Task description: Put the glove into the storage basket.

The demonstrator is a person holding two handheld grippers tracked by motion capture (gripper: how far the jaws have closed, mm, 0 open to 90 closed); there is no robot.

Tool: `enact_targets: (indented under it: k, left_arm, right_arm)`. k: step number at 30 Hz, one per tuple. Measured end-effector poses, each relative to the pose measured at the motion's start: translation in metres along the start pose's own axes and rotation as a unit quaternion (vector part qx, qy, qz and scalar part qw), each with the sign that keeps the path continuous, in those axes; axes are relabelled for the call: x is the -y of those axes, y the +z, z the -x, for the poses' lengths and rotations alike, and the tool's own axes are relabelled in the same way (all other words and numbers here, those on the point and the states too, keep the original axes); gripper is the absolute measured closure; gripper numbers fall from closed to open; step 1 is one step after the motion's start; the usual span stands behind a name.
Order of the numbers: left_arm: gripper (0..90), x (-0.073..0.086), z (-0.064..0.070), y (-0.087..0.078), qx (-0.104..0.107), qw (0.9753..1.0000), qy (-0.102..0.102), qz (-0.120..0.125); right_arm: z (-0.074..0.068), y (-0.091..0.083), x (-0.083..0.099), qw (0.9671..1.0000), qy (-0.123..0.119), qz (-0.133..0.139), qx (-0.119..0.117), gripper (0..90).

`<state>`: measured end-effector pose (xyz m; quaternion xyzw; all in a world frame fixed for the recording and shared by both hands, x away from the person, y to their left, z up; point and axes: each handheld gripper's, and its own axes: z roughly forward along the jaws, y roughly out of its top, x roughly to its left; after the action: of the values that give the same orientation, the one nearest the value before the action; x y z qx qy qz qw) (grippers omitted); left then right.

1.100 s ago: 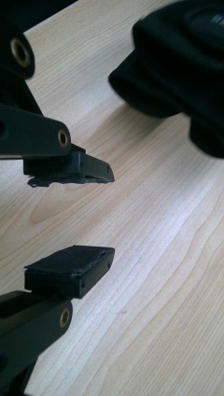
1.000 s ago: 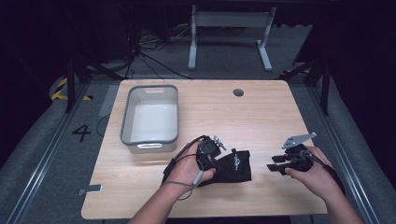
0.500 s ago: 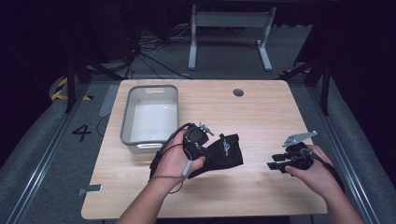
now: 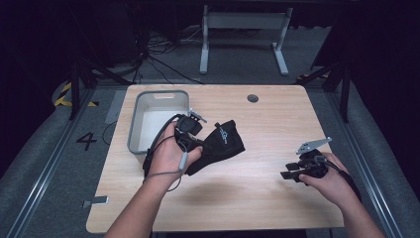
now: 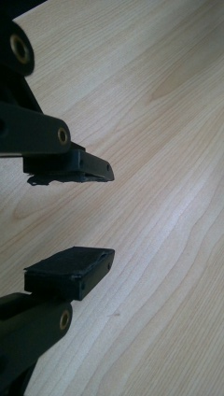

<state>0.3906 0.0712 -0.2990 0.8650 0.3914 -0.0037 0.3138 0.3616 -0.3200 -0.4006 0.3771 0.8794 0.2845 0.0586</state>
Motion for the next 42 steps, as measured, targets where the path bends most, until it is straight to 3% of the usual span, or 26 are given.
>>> enact_targets:
  k: [17, 21, 27, 28, 29, 31, 34, 35, 36, 37, 39, 41, 42]
  left_arm:
    - [68.4, -0.010, -0.048, -0.020, -0.032, 0.9977, -0.056, 0.020]
    - [68.4, -0.012, -0.062, -0.025, -0.037, 0.9961, -0.075, 0.030]
    - [68.4, -0.017, -0.082, -0.030, -0.067, 0.9924, -0.095, 0.039]
    - [68.4, -0.018, -0.089, -0.031, -0.076, 0.9905, -0.106, 0.043]
    - [68.4, -0.018, -0.089, -0.031, -0.076, 0.9905, -0.106, 0.043]
    - [68.4, -0.019, -0.101, -0.032, -0.088, 0.9878, -0.120, 0.046]
    - [68.4, -0.019, -0.111, -0.031, -0.091, 0.9846, -0.140, 0.053]
    - [68.3, -0.019, -0.111, -0.031, -0.091, 0.9846, -0.140, 0.053]
    - [68.2, -0.020, -0.119, -0.029, -0.087, 0.9828, -0.153, 0.055]
    - [68.2, -0.020, -0.119, -0.029, -0.087, 0.9828, -0.153, 0.055]
    - [68.3, -0.021, -0.131, -0.028, -0.093, 0.9779, -0.176, 0.064]
    - [68.3, -0.022, -0.134, -0.027, -0.096, 0.9768, -0.180, 0.065]
    - [68.3, -0.023, -0.142, -0.025, -0.104, 0.9737, -0.193, 0.062]
  right_arm:
    - [0.005, -0.001, 0.010, 0.9997, 0.023, 0.004, 0.002, 56.2]
    - [0.005, -0.001, 0.012, 0.9996, 0.027, 0.004, -0.001, 56.1]
    - [0.004, 0.000, 0.013, 0.9996, 0.029, 0.002, 0.000, 56.1]
    - [0.004, 0.002, 0.013, 0.9996, 0.029, 0.002, -0.002, 55.9]
    - [0.004, 0.002, 0.013, 0.9996, 0.029, 0.002, -0.002, 55.9]
    - [0.004, 0.005, 0.013, 0.9996, 0.029, -0.002, -0.005, 55.9]
    - [0.004, 0.006, 0.013, 0.9995, 0.030, -0.003, -0.006, 55.9]
    - [0.005, 0.006, 0.013, 0.9995, 0.029, -0.003, -0.006, 55.8]
    - [0.005, 0.006, 0.013, 0.9995, 0.029, -0.003, -0.007, 55.8]
    - [0.005, 0.006, 0.013, 0.9995, 0.029, -0.003, -0.007, 55.8]
    - [0.005, 0.007, 0.013, 0.9994, 0.034, -0.005, -0.008, 55.8]
    - [0.005, 0.007, 0.013, 0.9994, 0.034, -0.006, -0.009, 55.7]
    - [0.005, 0.008, 0.013, 0.9994, 0.033, -0.006, -0.009, 55.7]
